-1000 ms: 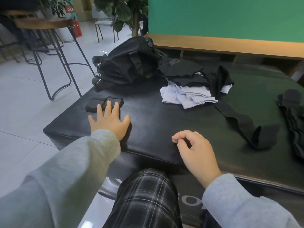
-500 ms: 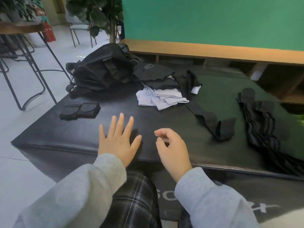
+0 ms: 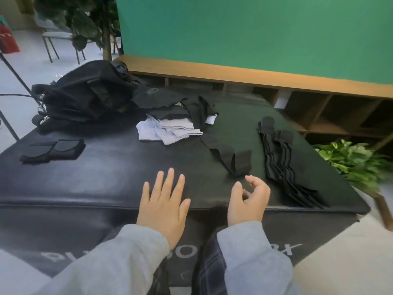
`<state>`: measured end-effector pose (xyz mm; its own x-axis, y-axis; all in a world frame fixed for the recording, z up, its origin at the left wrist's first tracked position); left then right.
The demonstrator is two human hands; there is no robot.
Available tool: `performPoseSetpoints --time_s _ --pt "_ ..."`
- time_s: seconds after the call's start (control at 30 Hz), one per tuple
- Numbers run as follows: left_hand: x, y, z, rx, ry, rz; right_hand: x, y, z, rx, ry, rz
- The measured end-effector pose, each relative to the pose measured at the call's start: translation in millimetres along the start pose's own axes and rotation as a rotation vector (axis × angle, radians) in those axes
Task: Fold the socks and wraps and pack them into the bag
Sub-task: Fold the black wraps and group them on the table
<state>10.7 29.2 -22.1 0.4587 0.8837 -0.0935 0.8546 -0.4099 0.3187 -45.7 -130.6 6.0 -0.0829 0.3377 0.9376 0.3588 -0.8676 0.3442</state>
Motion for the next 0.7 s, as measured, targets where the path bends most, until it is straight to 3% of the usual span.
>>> performPoseSetpoints --time_s 0.2,0.53,0.7 --pt "-11.4 -11.0 7.1 -0.119 -0.047 0.098 -7.9 21.7 11.0 0.095 -0.207 0.04" --pt "-8.2 -10.2 8.7 -0.098 -0.079 0.095 6.5 61.6 35.0 0.339 -0.464 -0.125" --pt "-7.6 -10.5 8.7 -0.099 -0.099 0.086 7.7 59.0 30.7 0.355 -0.47 -0.058"
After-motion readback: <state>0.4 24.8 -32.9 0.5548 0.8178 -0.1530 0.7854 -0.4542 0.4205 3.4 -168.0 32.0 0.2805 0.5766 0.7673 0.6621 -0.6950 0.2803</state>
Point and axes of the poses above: each hand's wrist, its own y-axis towards the middle knuckle, its own z-axis out of the palm, x = y × z, the point moved 3 cm from there along y, towards the middle knuckle, and after that the axes turned 9 degrees about -x, right-handed, at the moved point
